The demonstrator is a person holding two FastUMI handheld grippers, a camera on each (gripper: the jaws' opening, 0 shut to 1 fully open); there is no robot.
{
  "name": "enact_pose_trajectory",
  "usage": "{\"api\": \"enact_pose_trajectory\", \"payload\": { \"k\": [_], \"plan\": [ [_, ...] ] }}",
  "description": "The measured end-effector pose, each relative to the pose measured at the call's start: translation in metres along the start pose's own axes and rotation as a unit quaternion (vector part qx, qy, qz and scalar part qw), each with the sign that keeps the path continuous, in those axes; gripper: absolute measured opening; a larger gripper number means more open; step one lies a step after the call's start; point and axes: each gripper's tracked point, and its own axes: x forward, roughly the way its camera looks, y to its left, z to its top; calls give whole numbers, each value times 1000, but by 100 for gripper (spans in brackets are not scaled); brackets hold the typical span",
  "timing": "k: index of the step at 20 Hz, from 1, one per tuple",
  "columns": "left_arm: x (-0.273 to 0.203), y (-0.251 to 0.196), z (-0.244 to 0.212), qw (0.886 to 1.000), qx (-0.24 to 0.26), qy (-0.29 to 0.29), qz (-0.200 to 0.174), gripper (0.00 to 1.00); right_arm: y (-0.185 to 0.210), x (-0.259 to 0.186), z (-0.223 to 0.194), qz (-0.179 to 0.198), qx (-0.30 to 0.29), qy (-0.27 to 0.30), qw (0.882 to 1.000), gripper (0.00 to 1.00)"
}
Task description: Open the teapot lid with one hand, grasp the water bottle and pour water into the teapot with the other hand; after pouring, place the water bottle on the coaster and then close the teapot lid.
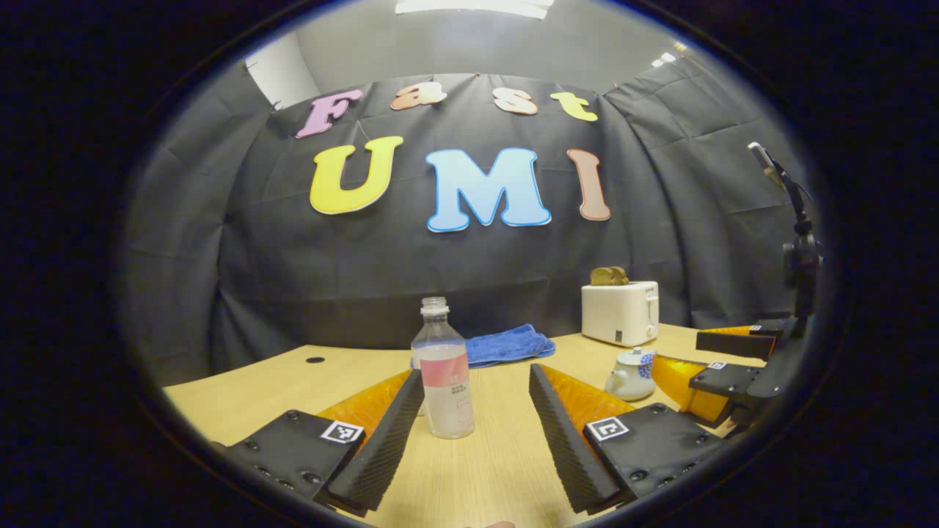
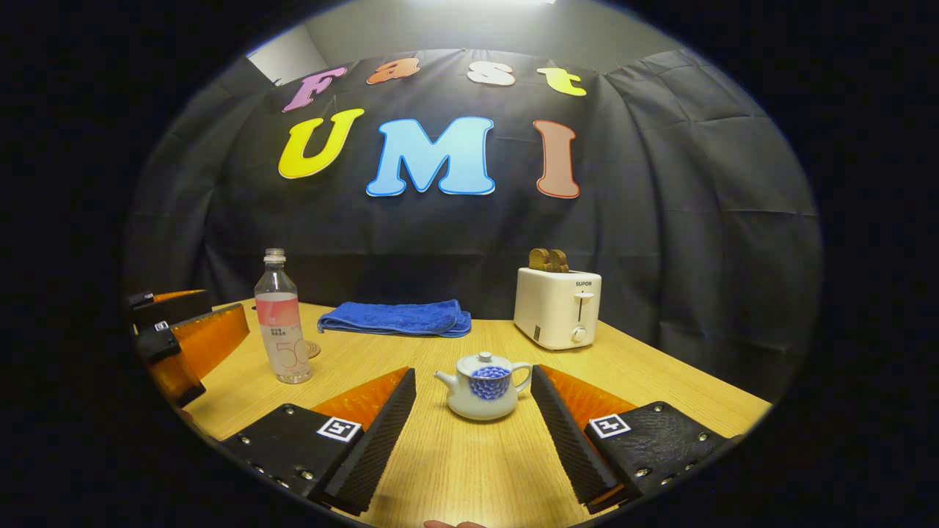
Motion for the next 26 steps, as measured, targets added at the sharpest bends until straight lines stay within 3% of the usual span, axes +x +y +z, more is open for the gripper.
{"api": "enact_pose_trajectory", "payload": {
  "k": [3, 8, 15, 17, 20, 22, 24, 26],
  "plan": [
    [12, -3, -12, 999, -17, 25, -10, 100, -9, 19, 2, -7, 27, 18, 999, 97],
    [29, 17, -8, 1000, -19, 25, 4, 100, -31, 46, 4, -33, 49, 26, 998, 97],
    [55, 27, -11, 999, -23, 39, 5, 99, -23, 82, 8, -25, -6, 26, 999, 89],
    [57, 28, -10, 999, -19, 38, 4, 100, -23, 90, -4, -27, -3, 49, 998, 75],
    [57, 29, -7, 999, -14, 34, 2, 99, -18, 97, -12, -15, 9, 65, 998, 62],
    [57, 31, -5, 999, -13, 31, 2, 99, -17, 96, -10, -18, -3, 68, 998, 44],
    [58, 32, -5, 999, -12, 31, 2, 99, -20, 94, -3, -20, -9, 70, 997, 43],
    [58, 33, -7, 999, -12, 33, 3, 99, -19, 102, -10, -22, -10, 72, 997, 13]
  ]
}}
